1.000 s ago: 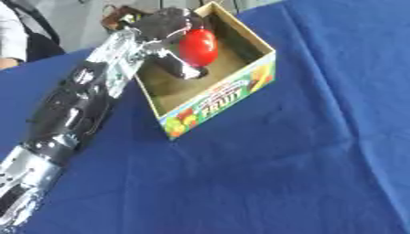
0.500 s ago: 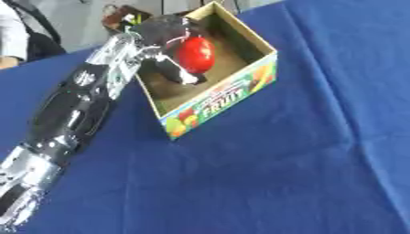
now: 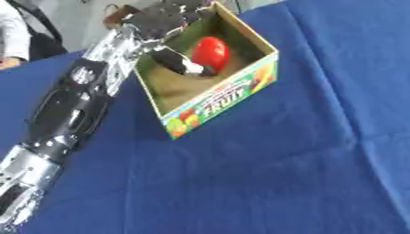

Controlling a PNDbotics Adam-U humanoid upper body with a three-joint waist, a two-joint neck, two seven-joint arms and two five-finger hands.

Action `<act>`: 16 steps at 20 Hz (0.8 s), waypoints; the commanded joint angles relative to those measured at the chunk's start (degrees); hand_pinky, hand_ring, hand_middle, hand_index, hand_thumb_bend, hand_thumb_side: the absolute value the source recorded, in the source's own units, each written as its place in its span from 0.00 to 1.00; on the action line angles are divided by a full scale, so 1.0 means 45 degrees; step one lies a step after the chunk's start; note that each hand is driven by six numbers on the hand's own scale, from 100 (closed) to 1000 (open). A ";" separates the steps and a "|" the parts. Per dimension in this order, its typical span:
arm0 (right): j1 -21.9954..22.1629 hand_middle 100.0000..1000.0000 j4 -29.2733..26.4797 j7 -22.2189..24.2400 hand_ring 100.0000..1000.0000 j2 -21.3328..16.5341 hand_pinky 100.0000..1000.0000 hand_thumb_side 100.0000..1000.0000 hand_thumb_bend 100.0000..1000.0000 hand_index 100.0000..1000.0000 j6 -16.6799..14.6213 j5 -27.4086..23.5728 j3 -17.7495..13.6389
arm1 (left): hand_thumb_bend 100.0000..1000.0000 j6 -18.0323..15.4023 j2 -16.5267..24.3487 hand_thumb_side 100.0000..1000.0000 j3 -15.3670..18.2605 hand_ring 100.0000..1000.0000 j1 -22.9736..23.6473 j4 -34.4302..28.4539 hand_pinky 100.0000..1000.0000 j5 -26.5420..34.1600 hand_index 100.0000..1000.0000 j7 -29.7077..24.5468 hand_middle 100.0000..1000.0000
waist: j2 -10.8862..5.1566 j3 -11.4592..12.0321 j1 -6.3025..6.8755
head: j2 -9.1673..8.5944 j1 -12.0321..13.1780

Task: Pick up objects on the table and place them in the box.

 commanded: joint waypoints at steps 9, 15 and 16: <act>0.0296 0.45 -0.0258 -0.0484 0.74 -0.0162 0.68 0.60 0.10 0.69 0.0045 0.0006 -0.0513 | 0.00 0.2836 0.1675 0.81 0.0626 0.69 0.2205 -0.6816 0.51 0.6120 0.89 0.1546 0.69 | -0.0625 0.0997 -0.0678 | 0.0787 -0.0290; 0.0392 0.45 -0.0258 -0.0862 0.73 -0.0264 0.67 0.60 0.09 0.68 -0.0014 0.0051 -0.0762 | 0.00 0.4546 0.2242 0.86 0.1646 0.58 0.5399 -1.2105 0.39 0.9656 0.87 0.2934 0.60 | -0.0780 0.1703 -0.1042 | 0.1014 -0.0536; 0.0397 0.45 -0.0258 -0.0912 0.73 -0.0286 0.67 0.60 0.09 0.68 -0.0026 0.0056 -0.0788 | 0.00 0.4661 0.2295 0.87 0.1836 0.58 0.5835 -1.2490 0.38 1.0417 0.87 0.3395 0.60 | -0.0806 0.1801 -0.1100 | 0.1034 -0.0574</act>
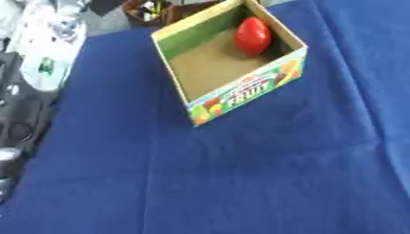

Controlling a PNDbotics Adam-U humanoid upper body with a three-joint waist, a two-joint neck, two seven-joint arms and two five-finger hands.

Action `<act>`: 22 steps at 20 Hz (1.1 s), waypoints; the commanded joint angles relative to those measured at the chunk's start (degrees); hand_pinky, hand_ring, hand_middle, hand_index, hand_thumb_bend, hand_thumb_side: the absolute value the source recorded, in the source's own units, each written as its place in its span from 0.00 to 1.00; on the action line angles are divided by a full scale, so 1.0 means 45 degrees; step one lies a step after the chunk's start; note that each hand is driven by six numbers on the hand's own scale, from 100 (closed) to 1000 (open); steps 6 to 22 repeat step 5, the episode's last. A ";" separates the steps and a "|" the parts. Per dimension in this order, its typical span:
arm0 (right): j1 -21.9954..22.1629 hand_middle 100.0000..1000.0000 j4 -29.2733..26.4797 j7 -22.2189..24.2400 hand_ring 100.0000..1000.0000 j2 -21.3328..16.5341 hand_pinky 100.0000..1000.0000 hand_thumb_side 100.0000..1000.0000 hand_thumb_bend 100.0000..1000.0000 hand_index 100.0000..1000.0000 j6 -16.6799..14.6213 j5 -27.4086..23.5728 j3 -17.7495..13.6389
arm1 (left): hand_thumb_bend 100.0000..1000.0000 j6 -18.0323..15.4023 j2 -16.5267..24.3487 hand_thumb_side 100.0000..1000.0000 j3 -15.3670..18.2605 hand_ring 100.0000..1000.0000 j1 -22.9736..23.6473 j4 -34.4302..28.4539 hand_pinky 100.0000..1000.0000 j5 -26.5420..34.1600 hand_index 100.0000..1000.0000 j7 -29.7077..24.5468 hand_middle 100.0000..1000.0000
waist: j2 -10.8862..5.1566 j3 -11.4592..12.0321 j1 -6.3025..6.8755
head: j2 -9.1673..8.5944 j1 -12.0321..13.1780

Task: Pick up objects on the table and place them in the box.

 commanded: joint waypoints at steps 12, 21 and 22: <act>-0.0056 0.45 -0.0258 -0.0381 0.73 -0.0323 0.67 0.60 0.08 0.68 -0.0058 0.0082 -0.0280 | 0.00 -0.0551 0.0729 0.90 0.1317 0.56 0.2152 -0.1890 0.36 0.3711 0.86 0.2863 0.58 | -0.0465 0.0510 -0.0390 | 0.0181 -0.0180; -0.0056 0.45 -0.0258 -0.0381 0.73 -0.0323 0.67 0.60 0.08 0.68 -0.0058 0.0082 -0.0280 | 0.00 -0.0551 0.0729 0.90 0.1317 0.56 0.2152 -0.1890 0.36 0.3711 0.86 0.2863 0.58 | -0.0465 0.0510 -0.0390 | 0.0181 -0.0180; -0.0056 0.45 -0.0258 -0.0381 0.73 -0.0323 0.67 0.60 0.08 0.68 -0.0058 0.0082 -0.0280 | 0.00 -0.0551 0.0729 0.90 0.1317 0.56 0.2152 -0.1890 0.36 0.3711 0.86 0.2863 0.58 | -0.0465 0.0510 -0.0390 | 0.0181 -0.0180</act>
